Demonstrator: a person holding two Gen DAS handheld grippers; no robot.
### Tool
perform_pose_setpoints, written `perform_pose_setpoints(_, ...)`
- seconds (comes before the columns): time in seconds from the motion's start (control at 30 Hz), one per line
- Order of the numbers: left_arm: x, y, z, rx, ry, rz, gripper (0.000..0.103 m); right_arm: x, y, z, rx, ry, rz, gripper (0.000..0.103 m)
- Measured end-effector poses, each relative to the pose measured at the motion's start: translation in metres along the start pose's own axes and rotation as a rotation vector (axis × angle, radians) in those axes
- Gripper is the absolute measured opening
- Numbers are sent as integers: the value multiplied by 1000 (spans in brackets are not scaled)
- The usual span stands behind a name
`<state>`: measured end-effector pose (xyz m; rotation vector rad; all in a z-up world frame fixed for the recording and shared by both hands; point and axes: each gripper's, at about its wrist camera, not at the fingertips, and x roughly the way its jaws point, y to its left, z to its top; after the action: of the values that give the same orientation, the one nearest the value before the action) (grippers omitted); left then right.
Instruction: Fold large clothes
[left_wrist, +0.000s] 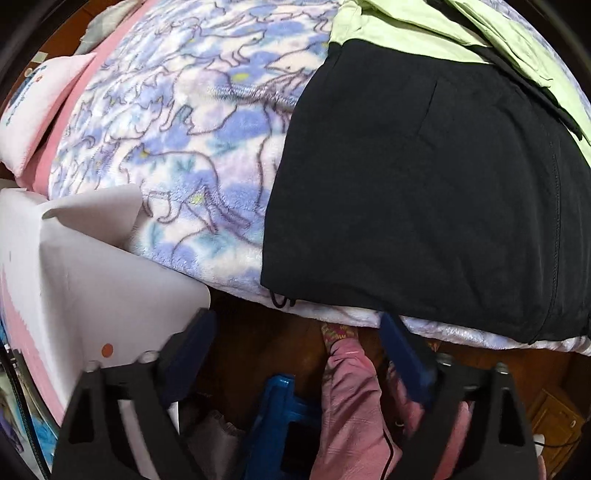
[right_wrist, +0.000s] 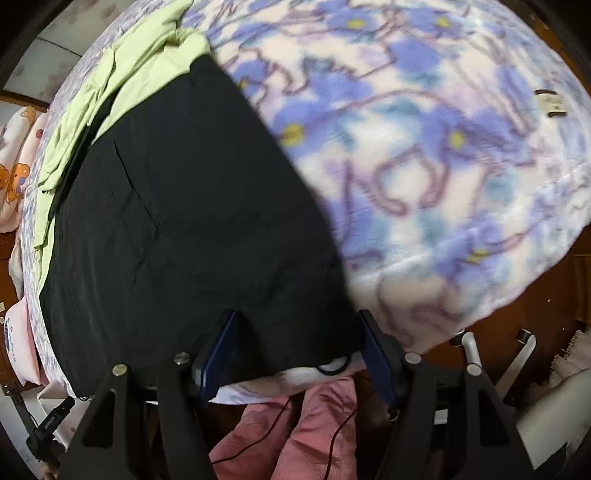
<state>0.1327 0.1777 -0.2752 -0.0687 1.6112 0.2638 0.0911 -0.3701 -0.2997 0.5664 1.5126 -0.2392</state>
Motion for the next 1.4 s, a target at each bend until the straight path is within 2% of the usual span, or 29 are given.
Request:
perform_pose_setpoints(0.17,12,17,9,-27,26,-74,94,7,2,2,48,25,-9,64)
perform_pose_setpoints(0.3,24,26,21,-45,38,-131,94,5,-7,8,152,40,25,51)
perform_pose_setpoints(0.4,30,28,29,-31,35,-140,94,3,-12,9,188,42,21,41)
perform_pose_setpoints(0.57,43,26,41,-20,62,-230,94,-7,-13,2,254,8,-9,24)
perform_pose_setpoints(0.67,52,27,46,-40,84,-303,94,-15,-15,-5,272,-21,-23,22)
perform_pose_setpoints(0.73,56,26,48,-43,100,-356,86,-20,-13,-12,272,-41,-47,22)
perform_pose_setpoints(0.77,57,24,47,-45,106,-368,74,-23,-10,-18,273,-53,-57,22)
perform_pose_setpoints(0.83,59,22,48,-52,120,-377,68,-27,-2,-21,279,-69,-68,21)
perform_pose_setpoints(0.97,54,19,43,-86,127,-398,41,-38,21,-25,267,-95,-45,20)
perform_pose_setpoints(1.1,49,24,38,-124,137,-410,23,-41,52,-25,214,-102,-3,19)
perform_pose_setpoints(1.2,37,25,40,-138,130,-396,21,-36,72,-29,191,-92,32,17)
perform_pose_setpoints(1.33,12,15,46,-105,85,-343,17,-27,95,-33,145,-52,77,17)
perform_pose_setpoints(1.4,-5,5,45,-111,69,-348,14,-22,102,-27,93,-30,85,16)
